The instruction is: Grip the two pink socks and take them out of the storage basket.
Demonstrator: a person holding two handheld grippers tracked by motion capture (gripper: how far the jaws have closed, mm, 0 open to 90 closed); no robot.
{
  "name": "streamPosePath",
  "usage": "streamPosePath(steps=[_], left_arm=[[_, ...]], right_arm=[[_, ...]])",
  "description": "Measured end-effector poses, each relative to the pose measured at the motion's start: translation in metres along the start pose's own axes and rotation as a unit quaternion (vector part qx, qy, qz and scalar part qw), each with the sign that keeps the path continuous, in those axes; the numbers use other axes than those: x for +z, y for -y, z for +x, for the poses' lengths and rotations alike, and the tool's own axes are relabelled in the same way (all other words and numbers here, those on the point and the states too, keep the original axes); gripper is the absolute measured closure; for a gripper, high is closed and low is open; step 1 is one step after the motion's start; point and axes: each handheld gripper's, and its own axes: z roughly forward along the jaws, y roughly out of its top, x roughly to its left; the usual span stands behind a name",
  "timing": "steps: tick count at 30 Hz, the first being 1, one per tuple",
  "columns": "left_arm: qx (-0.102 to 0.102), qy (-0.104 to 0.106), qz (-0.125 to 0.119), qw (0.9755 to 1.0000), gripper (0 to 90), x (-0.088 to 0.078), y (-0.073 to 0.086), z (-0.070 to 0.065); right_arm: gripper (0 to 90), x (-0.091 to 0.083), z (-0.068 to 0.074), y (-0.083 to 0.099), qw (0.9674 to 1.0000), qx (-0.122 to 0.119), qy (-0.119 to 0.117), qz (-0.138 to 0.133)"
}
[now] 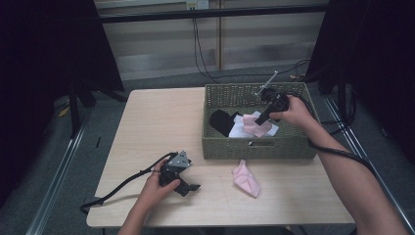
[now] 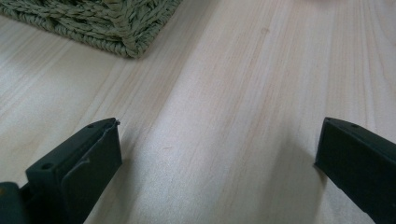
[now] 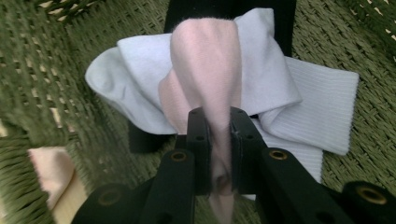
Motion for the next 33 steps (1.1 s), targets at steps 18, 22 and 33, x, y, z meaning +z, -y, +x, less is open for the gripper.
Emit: streamPosePath(steps=[18, 22, 33], left_arm=[[0.001, 0.0, 0.001, 1.0, 0.0, 0.0, 0.0, 0.0], [0.001, 0.0, 0.001, 1.0, 0.0, 0.0, 0.0, 0.0], [0.001, 0.001, 0.001, 1.0, 0.0, 0.0, 0.0, 0.0]], right_arm=[[80.1, -0.039, 0.014, -0.002, 0.9996, -0.024, -0.003, -0.011], [80.1, -0.046, 0.018, -0.002, 0.9995, -0.028, -0.002, -0.011], [80.1, -0.062, 0.029, -0.005, 0.999, -0.043, -0.01, -0.007]])
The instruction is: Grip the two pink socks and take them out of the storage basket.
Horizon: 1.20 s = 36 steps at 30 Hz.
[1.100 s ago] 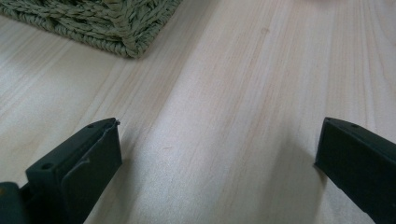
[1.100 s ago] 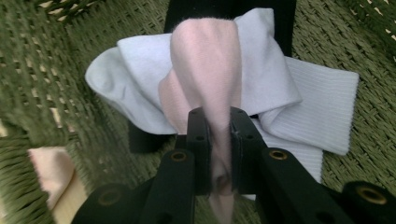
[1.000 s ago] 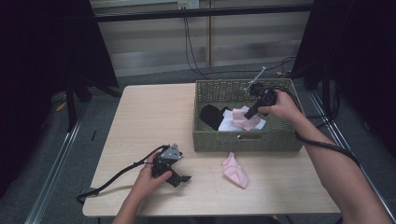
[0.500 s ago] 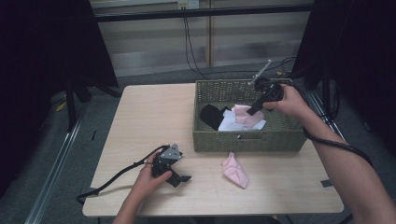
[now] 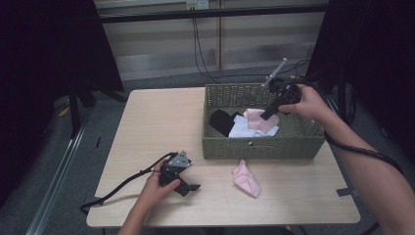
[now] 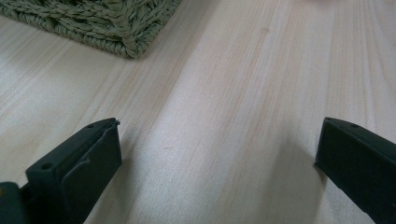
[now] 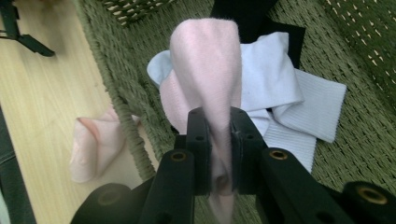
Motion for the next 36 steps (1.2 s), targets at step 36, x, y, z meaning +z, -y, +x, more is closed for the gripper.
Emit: streamPosePath(steps=[36], left_arm=[[0.0, 0.0, 0.0, 1.0, 0.0, 0.0, 0.0, 0.0]], right_arm=[[80.0, -0.032, 0.056, -0.018, 0.9967, -0.077, -0.022, 0.013]])
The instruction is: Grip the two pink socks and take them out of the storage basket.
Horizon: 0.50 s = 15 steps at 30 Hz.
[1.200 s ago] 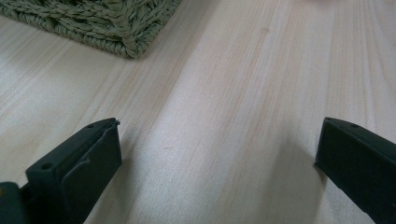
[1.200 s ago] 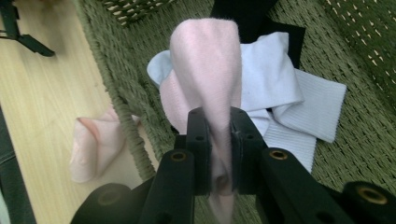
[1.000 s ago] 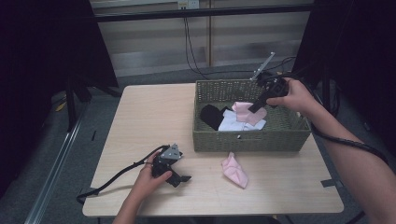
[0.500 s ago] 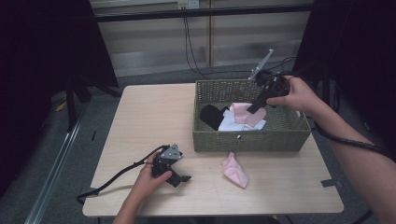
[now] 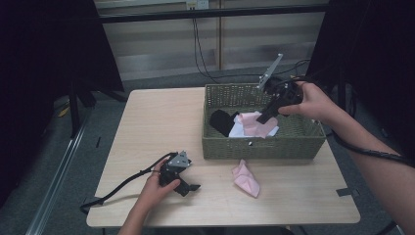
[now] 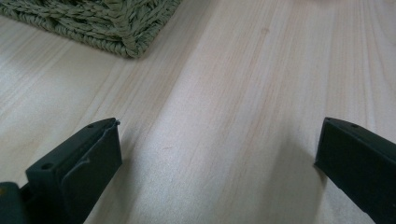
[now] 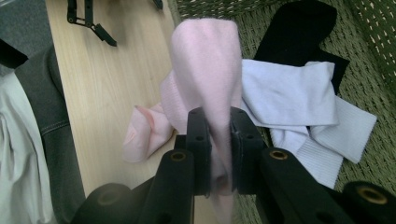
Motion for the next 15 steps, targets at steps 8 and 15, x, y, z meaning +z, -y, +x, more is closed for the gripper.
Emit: streamPosePath(steps=[8, 15], left_arm=[[0.0, 0.0, 0.0, 1.0, 0.0, 0.0, 0.0, 0.0], [0.0, 0.0, 0.0, 1.0, 0.0, 0.0, 0.0, 0.0]], right_arm=[[79.9, -0.002, 0.014, -0.003, 0.9999, -0.015, -0.004, 0.002], [79.5, -0.001, 0.028, -0.005, 0.9992, -0.038, -0.013, 0.003]])
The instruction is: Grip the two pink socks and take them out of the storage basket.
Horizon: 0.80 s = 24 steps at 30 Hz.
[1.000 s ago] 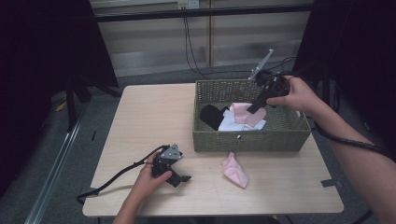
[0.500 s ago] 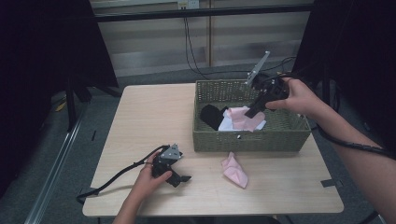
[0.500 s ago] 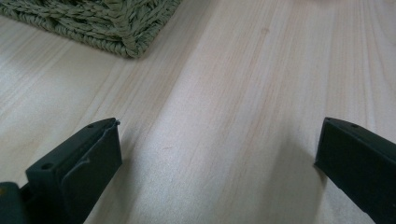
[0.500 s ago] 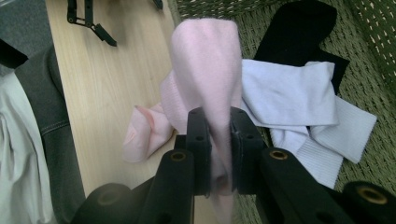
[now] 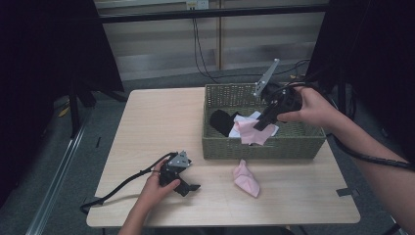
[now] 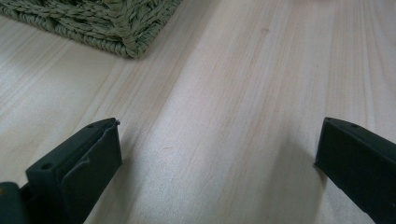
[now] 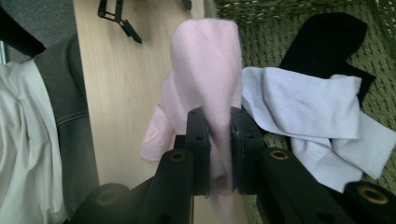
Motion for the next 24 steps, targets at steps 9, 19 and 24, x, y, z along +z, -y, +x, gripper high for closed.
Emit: streamPosePath(steps=[9, 19, 24], left_arm=[[0.0, 0.0, 0.0, 1.0, 0.0, 0.0, 0.0, 0.0], [0.001, 0.0, 0.0, 1.0, 0.0, 0.0, 0.0, 0.0], [0.001, 0.0, 0.0, 1.0, 0.0, 0.0, 0.0, 0.0]], right_arm=[[79.3, 0.01, 0.013, -0.002, 0.9998, -0.017, -0.011, 0.007], [78.9, 0.026, 0.022, -0.001, 0.9991, -0.034, -0.024, 0.011], [78.8, 0.035, 0.028, -0.001, 0.9987, -0.035, -0.032, 0.017]])
